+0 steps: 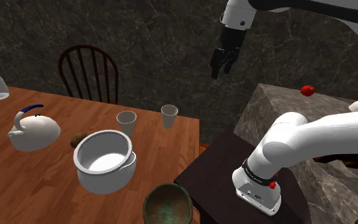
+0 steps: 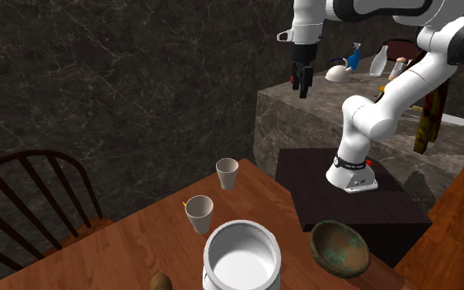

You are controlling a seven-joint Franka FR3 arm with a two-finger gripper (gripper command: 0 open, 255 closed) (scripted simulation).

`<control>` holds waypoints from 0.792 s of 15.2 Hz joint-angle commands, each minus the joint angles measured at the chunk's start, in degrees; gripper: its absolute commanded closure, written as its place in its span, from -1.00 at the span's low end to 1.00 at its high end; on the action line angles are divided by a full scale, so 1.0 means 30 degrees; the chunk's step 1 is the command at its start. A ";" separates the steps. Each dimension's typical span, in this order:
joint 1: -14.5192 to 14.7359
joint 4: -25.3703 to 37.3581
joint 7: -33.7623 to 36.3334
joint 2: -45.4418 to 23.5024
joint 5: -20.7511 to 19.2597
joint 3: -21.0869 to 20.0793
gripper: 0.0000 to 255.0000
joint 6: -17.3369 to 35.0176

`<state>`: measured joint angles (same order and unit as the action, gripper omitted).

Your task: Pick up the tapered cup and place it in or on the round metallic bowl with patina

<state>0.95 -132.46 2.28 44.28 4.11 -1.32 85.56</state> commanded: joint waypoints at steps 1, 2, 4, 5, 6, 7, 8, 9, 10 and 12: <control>0.0000 0.0000 0.0000 0.0000 0.0000 0.0000 -1.00 0.0000; 0.0026 -0.0216 0.0087 -0.0403 0.0106 -0.0104 -1.00 0.0643; 0.0082 -0.0570 0.0253 -0.1281 0.0310 -0.0311 -1.00 0.1924; 0.0110 -0.0706 0.0334 -0.1755 0.0408 -0.0415 -1.00 0.2560; 0.0137 -0.0815 0.0411 -0.2252 0.0502 -0.0519 -1.00 0.3192; 0.0169 -0.0898 0.0489 -0.2770 0.0591 -0.0618 -1.00 0.3819; 0.0202 -0.0952 0.0566 -0.3309 0.0676 -0.0716 -1.00 0.4440; 0.0231 -0.0979 0.0640 -0.3868 0.0758 -0.0816 -1.00 0.5053; 0.0261 -0.0979 0.0713 -0.4446 0.0834 -0.0913 -1.00 0.5657; 0.0313 -0.0896 0.0857 -0.5653 0.0973 -0.1108 -1.00 0.6837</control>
<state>1.77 -135.23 4.54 29.05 6.76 -4.29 104.20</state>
